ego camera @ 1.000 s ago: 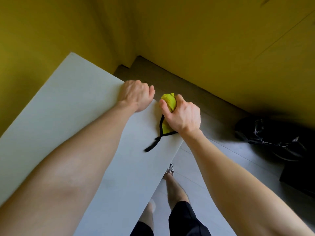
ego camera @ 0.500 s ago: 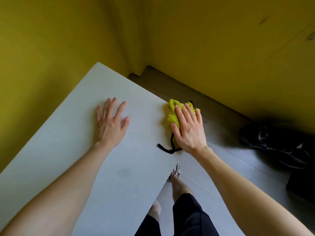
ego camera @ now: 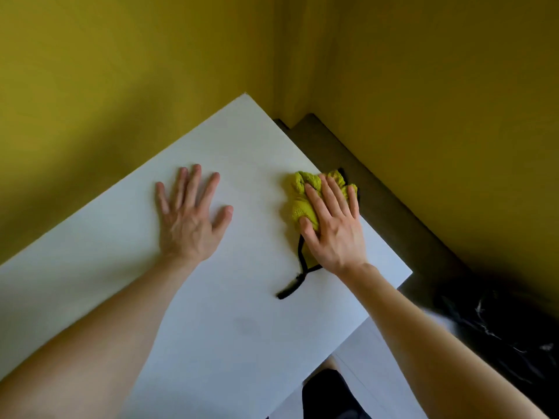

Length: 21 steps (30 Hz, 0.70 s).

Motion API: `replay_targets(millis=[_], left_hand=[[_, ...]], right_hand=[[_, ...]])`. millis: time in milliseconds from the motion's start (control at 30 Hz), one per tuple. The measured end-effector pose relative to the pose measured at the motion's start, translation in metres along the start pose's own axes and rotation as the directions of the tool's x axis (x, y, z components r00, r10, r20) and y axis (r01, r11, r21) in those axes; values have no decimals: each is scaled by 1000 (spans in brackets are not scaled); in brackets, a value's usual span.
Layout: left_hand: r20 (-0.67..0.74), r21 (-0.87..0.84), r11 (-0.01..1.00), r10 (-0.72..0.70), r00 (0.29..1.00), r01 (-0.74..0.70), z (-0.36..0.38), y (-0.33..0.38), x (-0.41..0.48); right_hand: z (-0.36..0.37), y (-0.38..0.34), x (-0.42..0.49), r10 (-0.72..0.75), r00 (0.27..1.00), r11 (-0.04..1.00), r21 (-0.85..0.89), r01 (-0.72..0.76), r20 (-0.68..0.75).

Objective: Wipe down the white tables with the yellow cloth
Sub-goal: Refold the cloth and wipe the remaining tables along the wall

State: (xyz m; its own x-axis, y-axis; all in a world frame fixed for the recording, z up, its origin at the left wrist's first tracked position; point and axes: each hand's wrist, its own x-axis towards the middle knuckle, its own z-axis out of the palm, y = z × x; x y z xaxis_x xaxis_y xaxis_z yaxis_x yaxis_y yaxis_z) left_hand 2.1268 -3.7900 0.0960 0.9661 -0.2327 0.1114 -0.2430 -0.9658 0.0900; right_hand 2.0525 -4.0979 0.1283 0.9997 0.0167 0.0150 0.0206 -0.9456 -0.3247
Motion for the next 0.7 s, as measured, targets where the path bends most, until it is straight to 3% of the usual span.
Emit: replay_targets(millis=[133,400,700], left_hand=[[0,3,1000,-7,1000,7,-1,2,-2],[21,13,1000,0,1000,0,-1,0,-5],[78,-16,1000,-18,997,19,-6,3,-3]], right_hand=[[-1,-2,14,14,997,999,-34,-12,76],[41,-90,220,-52,993,999,-3,53,106],[-3,-16,47,-185,979,983,-5,186,88]])
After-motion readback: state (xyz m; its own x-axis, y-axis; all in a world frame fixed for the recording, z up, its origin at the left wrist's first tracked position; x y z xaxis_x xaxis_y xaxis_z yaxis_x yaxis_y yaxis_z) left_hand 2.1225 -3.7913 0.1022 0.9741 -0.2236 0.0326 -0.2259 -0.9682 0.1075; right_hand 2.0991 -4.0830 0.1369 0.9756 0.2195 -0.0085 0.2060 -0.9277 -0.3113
